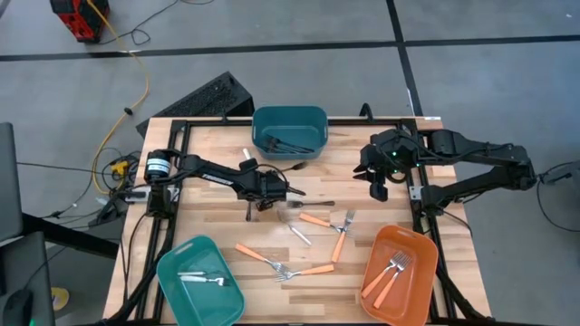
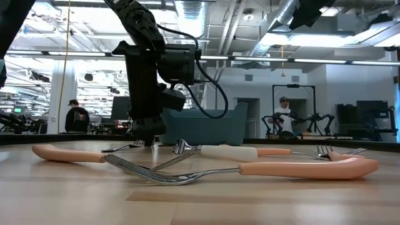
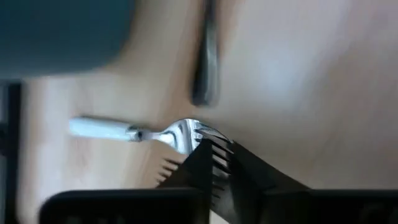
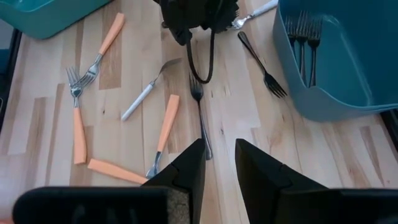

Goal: Sort silverware by color (type)
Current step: Put the white fork into the green blue bin

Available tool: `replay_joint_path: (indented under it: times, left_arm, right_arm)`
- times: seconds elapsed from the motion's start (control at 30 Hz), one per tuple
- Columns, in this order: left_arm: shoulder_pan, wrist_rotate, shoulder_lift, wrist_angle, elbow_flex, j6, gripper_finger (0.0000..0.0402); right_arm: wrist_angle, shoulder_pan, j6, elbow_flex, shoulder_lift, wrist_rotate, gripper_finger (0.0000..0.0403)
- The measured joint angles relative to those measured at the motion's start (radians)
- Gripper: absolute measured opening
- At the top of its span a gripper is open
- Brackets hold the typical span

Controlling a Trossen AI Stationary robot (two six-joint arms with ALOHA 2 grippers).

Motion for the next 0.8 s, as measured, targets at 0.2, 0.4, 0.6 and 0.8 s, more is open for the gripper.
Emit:
replay_joint_path:
  times: [0.2,0.4,0.6,0.8]
  left_arm:
    - [-0.004,-0.038,0.000,-0.002,0.001,0.008,0.0003]
    - [-0.035,0.016,-0.031,-0.011,0.004,0.010,0.0002]
    - [-0.079,0.073,-0.088,-0.001,0.004,-0.048,0.0001]
    - [-0.150,0.110,-0.172,0.000,0.004,-0.090,0.0000]
  right_arm:
    - [0.004,0.000,0.000,0.000,0.000,0.000,0.0113]
    - [0.028,0.003,-0.002,0.000,0.000,0.000,0.0113]
    - [0.067,0.003,-0.007,0.000,0.000,-0.001,0.0113]
    - [0.129,0.003,0.001,0.001,0.000,-0.006,0.0113]
